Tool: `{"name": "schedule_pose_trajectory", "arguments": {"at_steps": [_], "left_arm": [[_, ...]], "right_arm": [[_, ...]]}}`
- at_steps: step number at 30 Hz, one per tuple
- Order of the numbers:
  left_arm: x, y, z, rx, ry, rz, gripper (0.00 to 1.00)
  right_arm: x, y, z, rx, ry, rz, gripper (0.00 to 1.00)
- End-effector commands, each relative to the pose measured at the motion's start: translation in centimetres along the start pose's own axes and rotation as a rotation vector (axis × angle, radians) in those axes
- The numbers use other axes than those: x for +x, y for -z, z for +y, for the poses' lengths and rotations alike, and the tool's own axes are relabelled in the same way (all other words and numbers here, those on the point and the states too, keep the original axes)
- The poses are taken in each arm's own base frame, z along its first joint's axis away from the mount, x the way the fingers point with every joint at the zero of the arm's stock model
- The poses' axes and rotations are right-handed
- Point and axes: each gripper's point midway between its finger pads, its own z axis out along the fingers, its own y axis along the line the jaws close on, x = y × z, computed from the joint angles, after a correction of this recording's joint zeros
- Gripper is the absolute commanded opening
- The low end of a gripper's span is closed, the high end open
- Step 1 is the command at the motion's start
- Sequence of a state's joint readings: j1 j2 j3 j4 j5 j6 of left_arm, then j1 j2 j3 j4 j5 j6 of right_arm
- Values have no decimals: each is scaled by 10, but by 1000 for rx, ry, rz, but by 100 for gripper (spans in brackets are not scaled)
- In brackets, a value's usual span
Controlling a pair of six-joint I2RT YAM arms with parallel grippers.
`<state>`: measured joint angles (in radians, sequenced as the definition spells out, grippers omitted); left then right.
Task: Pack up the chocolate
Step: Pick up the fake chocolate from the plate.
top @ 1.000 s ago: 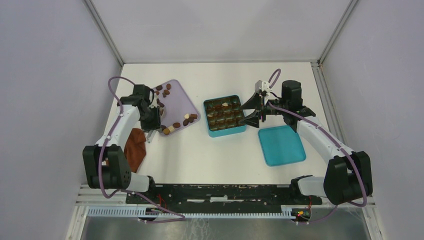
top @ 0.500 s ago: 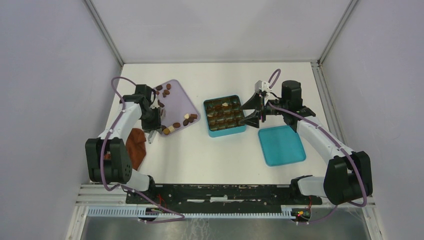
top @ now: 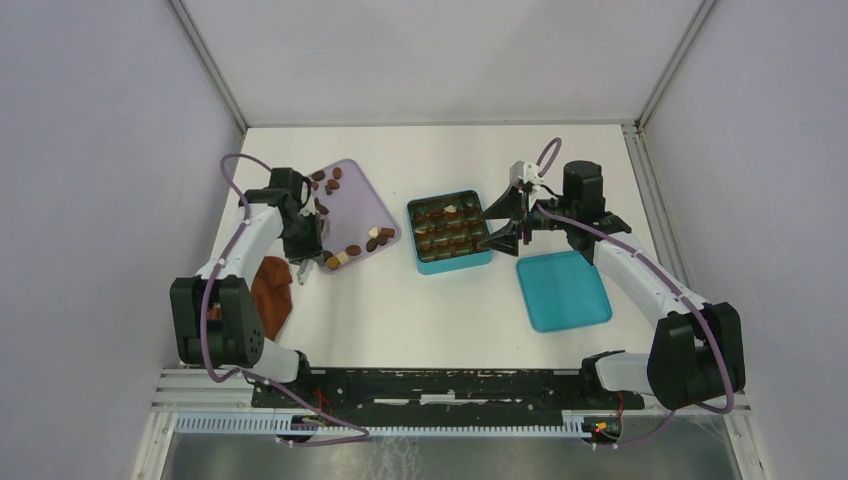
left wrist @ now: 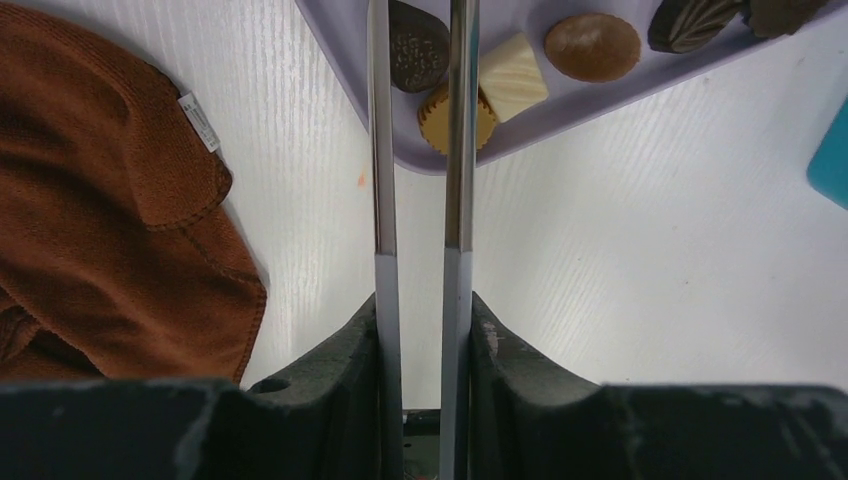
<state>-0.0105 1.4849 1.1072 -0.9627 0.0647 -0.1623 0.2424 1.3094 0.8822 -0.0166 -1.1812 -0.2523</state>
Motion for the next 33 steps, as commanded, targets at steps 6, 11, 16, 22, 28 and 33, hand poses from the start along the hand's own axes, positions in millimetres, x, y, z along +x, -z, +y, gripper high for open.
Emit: {"name": "schedule_pose_trajectory", "arguments": {"at_steps": [6, 11, 16, 22, 28, 33], "left_arm": [[-19, 36, -27, 148, 56, -172, 2], [-9, 29, -28, 160, 73, -161, 2], [-10, 41, -42, 244, 96, -227, 2], [-11, 52, -55, 343, 130, -323, 2], [-9, 56, -60, 388, 148, -390, 2], [-9, 65, -67, 444, 145, -449, 2]], "right_arm": [[-14, -2, -4, -8, 68, -18, 74], [-10, -3, -5, -4, 60, -12, 74], [-5, -3, -8, 4, 49, -6, 74], [-2, -2, -11, 35, 75, -4, 74], [0, 2, -21, 100, 139, 18, 75], [-3, 9, -37, 190, 278, 61, 94]]}}
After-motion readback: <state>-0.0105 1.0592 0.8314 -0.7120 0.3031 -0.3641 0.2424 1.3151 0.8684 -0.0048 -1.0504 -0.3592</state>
